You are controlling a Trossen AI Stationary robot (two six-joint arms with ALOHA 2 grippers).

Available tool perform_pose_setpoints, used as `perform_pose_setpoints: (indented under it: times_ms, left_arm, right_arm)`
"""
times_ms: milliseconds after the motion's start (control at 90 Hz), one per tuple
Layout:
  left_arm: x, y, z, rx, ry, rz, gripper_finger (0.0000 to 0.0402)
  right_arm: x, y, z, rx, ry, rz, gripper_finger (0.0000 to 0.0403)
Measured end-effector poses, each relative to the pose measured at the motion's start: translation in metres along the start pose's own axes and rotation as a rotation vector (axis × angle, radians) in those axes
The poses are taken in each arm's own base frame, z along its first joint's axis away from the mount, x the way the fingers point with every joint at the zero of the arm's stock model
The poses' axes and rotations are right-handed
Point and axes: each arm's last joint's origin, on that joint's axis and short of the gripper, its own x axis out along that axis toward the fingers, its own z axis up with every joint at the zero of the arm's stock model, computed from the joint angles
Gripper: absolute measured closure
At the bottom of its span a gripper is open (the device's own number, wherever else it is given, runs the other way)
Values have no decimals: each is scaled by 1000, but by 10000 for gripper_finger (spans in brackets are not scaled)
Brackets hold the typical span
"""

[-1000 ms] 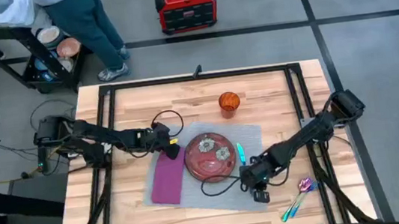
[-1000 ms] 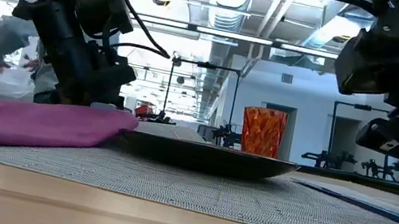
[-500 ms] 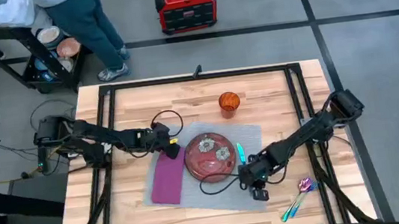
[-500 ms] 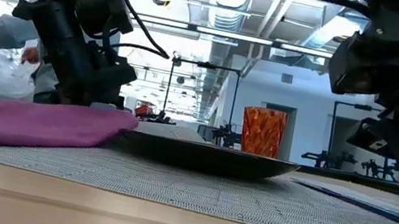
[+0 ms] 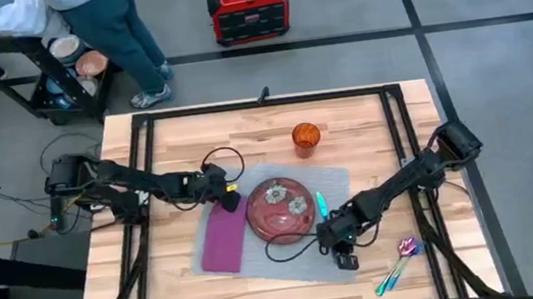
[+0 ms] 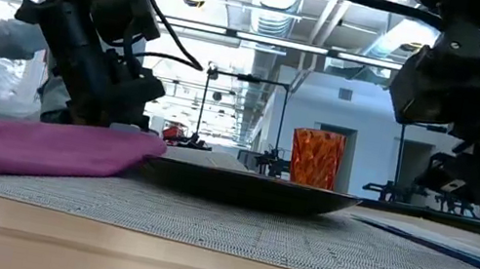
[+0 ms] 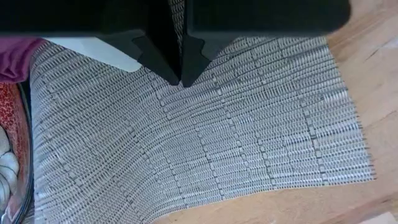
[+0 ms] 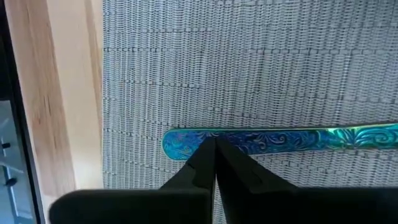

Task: Set table place
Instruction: Adjust the blue knife on the table mat

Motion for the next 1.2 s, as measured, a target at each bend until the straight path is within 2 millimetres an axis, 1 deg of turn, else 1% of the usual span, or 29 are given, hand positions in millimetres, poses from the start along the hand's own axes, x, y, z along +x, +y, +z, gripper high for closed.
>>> perform_pose_setpoints:
  times_ms: [478,856,1011,1133,1200]
  left_arm:
    - [0,0,0,-27,-3,-4,401]
    - [0,0,0,-27,-3,-5,401]
    - [0,0,0,-27,-3,-5,401]
    - [0,0,0,-35,-3,-4,401]
    - [0,0,0,-46,-3,-4,401]
  right_arm:
    - [-4,-9,11,-50,-32,4,403]
    - [-5,-12,12,-42,-25,-4,403]
    - [-6,-10,15,-94,-41,-7,403]
    - [-14,-1,22,-187,-53,-74,403]
    - [-18,3,23,-210,-31,-120,403]
